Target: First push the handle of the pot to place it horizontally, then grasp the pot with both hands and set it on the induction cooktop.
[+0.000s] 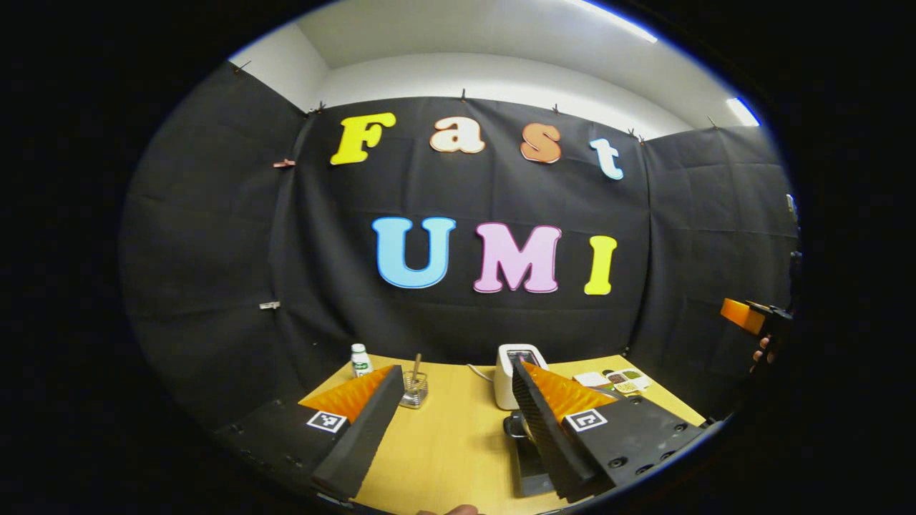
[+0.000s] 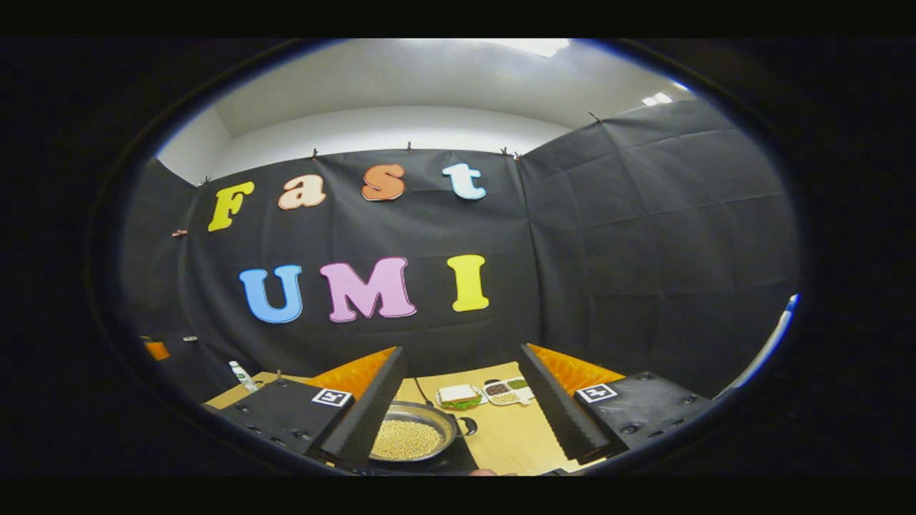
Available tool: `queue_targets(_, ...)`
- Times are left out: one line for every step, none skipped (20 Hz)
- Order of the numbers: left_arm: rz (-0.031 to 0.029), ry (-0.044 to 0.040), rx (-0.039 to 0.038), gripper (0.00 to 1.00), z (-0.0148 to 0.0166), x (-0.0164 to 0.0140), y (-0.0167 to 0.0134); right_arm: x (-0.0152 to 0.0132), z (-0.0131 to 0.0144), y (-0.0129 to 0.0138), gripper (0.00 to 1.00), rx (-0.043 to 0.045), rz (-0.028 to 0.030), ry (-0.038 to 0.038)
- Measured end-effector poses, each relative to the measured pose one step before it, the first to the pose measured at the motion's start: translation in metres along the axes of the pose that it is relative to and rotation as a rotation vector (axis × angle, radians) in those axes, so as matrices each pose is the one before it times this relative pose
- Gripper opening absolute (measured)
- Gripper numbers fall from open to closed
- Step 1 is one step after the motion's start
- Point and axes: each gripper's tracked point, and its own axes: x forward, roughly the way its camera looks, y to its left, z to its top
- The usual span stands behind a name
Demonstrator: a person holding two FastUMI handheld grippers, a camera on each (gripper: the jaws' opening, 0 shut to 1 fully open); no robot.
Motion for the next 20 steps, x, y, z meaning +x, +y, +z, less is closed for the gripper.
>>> queue_targets(0.01063, 0.00577, -0.00839, 0.95, -0.00022, -0.00981, 0.00616, -0.00912, -0.00083, -0.00209, 1.0, -0.01121, -0.01371, 0.00056)
queue_targets(0.0109, 0.00779, -0.00563, 0.95, 0.0008, -0.00569, 0.00548, -0.00991, -0.00137, -0.0008, 0.98, -0.00622, -0.01275, 0.01435)
queue_targets(0.00966, 0.00745, 0.00004, 0.95, 0.00024, -0.00345, 0.00463, -0.00724, -0.0026, 0.00135, 0.98, -0.00094, -0.00588, 0.01365)
queue_targets(0.00752, -0.00144, 0.00236, 0.95, 0.00281, -0.0017, 0.00354, -0.00628, -0.00158, 0.00202, 0.98, 0.00041, 0.00574, 0.01195)
queue_targets(0.00359, -0.01143, -0.00549, 0.95, 0.00631, -0.0006, 0.00267, -0.00318, 0.00083, 0.00133, 0.95, -0.00446, 0.00756, 0.00132)
queue_targets(-0.01155, -0.00254, -0.01459, 0.95, 0.00537, 0.00054, -0.00078, -0.00151, 0.00174, -0.00004, 0.98, -0.01479, 0.00081, -0.00346)
queue_targets(-0.00484, 0.00174, -0.0096, 0.95, 0.0023, -0.00079, -0.00075, 0.00059, 0.00118, -0.00148, 0.98, -0.0195, 0.00144, -0.00389)
queue_targets(0.00128, -0.00318, -0.00708, 0.95, 0.00464, 0.0007, 0.00352, 0.00087, 0.00437, -0.00035, 0.98, -0.01665, -0.00076, -0.00334)
queue_targets(0.0006, 0.00107, -0.00492, 0.95, 0.00318, 0.00156, 0.00241, 0.00057, 0.00401, -0.0003, 0.98, -0.00305, -0.0025, -0.00166)
queue_targets(-0.00473, 0.00178, 0.00328, 0.95, 0.00157, 0.00252, -0.00148, 0.00004, 0.00501, 0.00145, 0.98, 0.00678, -0.00144, -0.00169)
queue_targets(-0.00469, -0.00242, 0.00863, 0.95, 0.00004, 0.0016, -0.00111, 0.00004, 0.00488, 0.00035, 0.98, 0.01227, -0.00492, -0.00701)
queue_targets(-0.01222, -0.00695, 0.00593, 0.95, 0.00179, 0.00141, -0.00278, -0.00032, 0.00205, 0.00058, 0.98, 0.01452, -0.00258, -0.00315)
queue_targets(-0.01365, -0.00664, -0.00671, 0.95, 0.00021, 0.00244, -0.00402, -0.00165, -0.00365, 0.0014, 0.98, 0.00628, -0.0025, 0.00664)
queue_targets(-0.01239, 0.00312, -0.01454, 0.95, -0.00173, 0.00195, -0.00491, -0.001, -0.00649, 0.00004, 0.98, -0.00643, -0.0036, 0.01199)
queue_targets(-0.00897, 0.00988, -0.02285, 0.95, -0.00566, 0.0016, -0.00167, -0.00243, -0.00617, -0.00071, 0.98, -0.01363, -0.00322, 0.01264)
queue_targets(-0.0104, 0.01163, -0.02848, 0.95, -0.00431, 0.00005, -0.00229, -0.00305, -0.00523, -0.00002, 0.98, -0.01634, 0.00002, 0.01168)
queue_targets(-0.0091, 0.01439, -0.03026, 0.95, -0.00789, 0.00183, 0.00064, -0.00287, -0.0028, 0.00124, 0.98, -0.01331, 0.00296, 0.00737)
queue_targets(-0.0054, 0.01568, -0.02464, 0.95, -0.00464, -0.00037, 0.00101, -0.00274, -0.00102, 0.00107, 0.98, -0.00962, 0.00536, 0.00344)
queue_targets(-0.00002, 0.01174, -0.01652, 0.96, -0.00446, -0.00096, 0.00508, -0.0017, -0.00108, 0.0011, 0.98, -0.00586, 0.00123, 0.00115)
queue_targets(0.00233, 0.01017, -0.01156, 0.95, -0.00294, -0.00093, 0.00505, -0.0016, 0.0003, 0.00062, 0.98, 0.00141, -0.00093, -0.00153)
